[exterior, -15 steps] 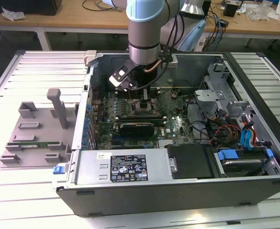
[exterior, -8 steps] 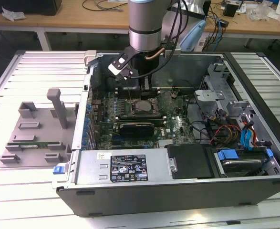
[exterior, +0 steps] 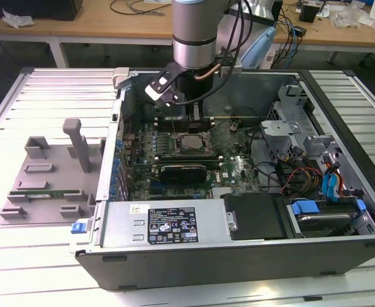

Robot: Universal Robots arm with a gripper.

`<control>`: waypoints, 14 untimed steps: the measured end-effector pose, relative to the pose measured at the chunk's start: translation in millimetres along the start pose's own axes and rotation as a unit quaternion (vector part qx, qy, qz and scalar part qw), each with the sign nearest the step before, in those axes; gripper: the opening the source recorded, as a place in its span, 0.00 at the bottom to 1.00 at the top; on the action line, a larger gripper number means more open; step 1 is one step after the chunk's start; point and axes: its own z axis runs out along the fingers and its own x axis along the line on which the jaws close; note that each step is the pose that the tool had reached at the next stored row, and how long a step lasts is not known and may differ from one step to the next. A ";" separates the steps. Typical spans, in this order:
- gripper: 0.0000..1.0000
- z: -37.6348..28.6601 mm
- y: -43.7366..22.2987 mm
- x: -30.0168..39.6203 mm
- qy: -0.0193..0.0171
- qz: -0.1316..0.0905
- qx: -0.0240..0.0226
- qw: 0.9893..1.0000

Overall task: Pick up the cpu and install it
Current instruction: 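Close the cpu cover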

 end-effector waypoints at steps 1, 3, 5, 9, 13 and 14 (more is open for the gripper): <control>0.11 0.0 0.0 0.0 0.000 0.000 0.000 1.000; 0.11 -0.1 0.0 0.0 0.000 0.000 0.000 1.000; 0.11 -0.2 0.0 0.0 0.000 0.000 0.000 1.000; 0.11 -13.8 0.8 -0.3 0.000 0.000 0.000 1.000; 0.11 -34.6 2.0 -0.7 0.000 0.000 0.000 1.000; 0.11 -37.5 2.2 -0.8 0.000 0.000 0.000 1.000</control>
